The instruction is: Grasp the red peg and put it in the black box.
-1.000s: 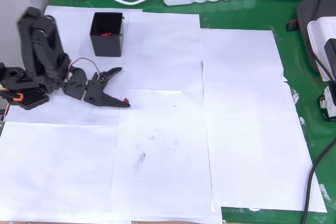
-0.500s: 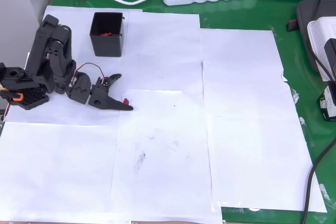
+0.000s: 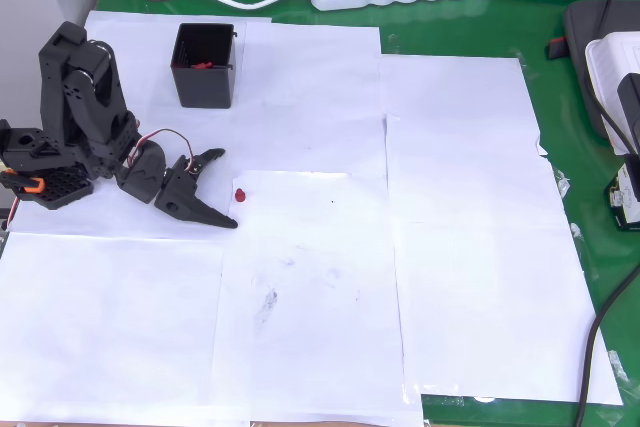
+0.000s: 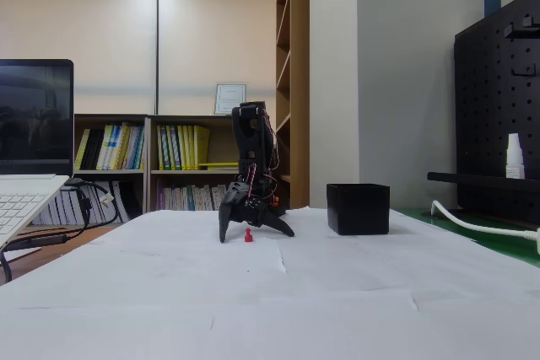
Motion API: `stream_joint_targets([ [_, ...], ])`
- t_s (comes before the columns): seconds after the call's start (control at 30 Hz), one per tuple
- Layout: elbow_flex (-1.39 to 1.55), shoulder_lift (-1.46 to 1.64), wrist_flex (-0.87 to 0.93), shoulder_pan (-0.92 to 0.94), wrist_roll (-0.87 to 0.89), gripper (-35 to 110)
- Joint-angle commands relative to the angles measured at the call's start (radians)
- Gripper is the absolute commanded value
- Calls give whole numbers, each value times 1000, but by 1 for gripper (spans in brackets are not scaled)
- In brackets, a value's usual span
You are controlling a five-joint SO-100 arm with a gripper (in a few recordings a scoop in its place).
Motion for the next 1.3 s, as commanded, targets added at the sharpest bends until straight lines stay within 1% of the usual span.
stream_joint_targets([
  [0.0,-31,-8,14,14,26,69],
  [0.17,-17,-3,11,-11,37,69],
  [0.3,26,34,-54,-38,109,69],
  [0.37,43,43,-57,-41,126,69],
  [0.5,71,80,-84,-49,124,69],
  [0.7,104,140,-103,-49,64,69],
  [0.97,78,118,-89,-48,55,69],
  [1.07,55,98,-81,-78,54,69],
  [1.27,15,104,-123,-137,58,69],
])
